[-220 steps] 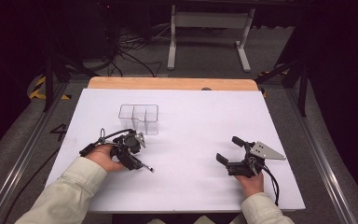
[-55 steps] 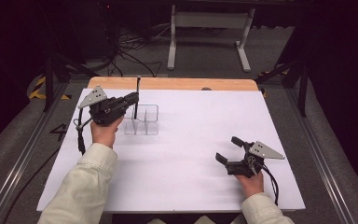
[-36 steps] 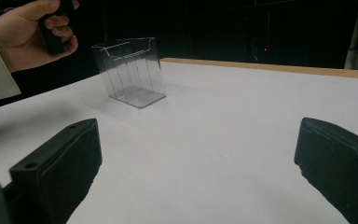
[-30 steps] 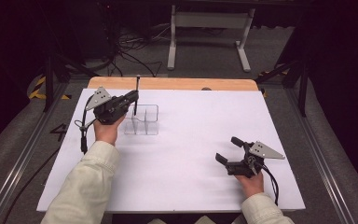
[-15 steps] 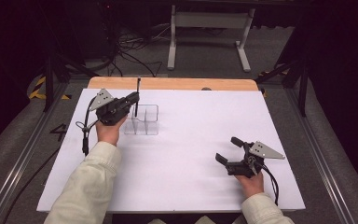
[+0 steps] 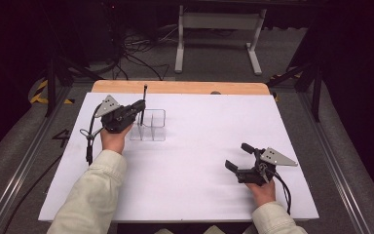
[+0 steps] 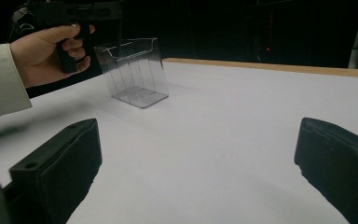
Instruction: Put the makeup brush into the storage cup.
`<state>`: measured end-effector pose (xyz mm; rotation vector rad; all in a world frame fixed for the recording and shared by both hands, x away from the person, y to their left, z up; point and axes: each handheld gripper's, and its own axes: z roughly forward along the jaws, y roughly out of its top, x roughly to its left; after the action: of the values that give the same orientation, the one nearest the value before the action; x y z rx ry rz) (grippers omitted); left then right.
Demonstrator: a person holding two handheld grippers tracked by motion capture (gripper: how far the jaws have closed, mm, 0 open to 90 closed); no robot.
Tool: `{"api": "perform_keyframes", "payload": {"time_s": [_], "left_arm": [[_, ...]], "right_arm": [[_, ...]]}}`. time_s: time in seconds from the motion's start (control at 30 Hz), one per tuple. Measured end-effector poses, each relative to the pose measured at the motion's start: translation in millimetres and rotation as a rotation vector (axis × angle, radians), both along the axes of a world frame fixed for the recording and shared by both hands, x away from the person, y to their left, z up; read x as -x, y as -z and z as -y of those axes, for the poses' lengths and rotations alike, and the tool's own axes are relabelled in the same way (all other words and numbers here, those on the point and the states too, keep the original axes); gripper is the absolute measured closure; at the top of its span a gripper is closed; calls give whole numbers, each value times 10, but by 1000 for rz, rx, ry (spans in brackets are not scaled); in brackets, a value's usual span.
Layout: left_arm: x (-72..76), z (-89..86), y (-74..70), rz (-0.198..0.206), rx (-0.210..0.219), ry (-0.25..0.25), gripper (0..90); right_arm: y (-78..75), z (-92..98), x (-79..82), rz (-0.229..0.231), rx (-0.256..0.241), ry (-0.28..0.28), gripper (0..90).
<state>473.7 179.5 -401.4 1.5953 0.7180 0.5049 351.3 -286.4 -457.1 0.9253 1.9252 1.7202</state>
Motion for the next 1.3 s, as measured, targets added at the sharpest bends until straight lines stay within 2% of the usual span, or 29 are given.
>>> {"api": "perform_keyframes", "payload": {"time_s": [0.3, 0.5, 0.6, 0.67, 0.77, 0.87, 1.13, 1.2, 1.3], "left_arm": [[-6, 8, 66, -26, -12, 7, 832], [2, 14, 62, -24, -14, 19, 830], [8, 20, 60, -28, -40, 17, 812], [10, 18, 61, -33, -33, 28, 711], [24, 11, 48, -31, -27, 43, 611], [46, 3, 22, -30, -20, 55, 534], [128, 20, -62, -19, -2, 82, 416], [146, 31, -88, -38, -2, 72, 326], [191, 29, -128, -42, -3, 86, 271]], "right_arm": [[0, 0, -1, -1, -1, 0, 11], [0, 1, -1, -1, -1, 0, 11], [0, 3, -2, -2, -1, -2, 11], [0, 3, -3, -2, -3, -2, 11], [0, 4, -5, -2, -3, -1, 10], [-1, 4, -6, -2, -3, -1, 10], [-10, 9, -6, -7, -6, -1, 8], [-16, 15, -2, -8, -7, -2, 5], [-27, 24, 6, -11, -4, -3, 2]]}}
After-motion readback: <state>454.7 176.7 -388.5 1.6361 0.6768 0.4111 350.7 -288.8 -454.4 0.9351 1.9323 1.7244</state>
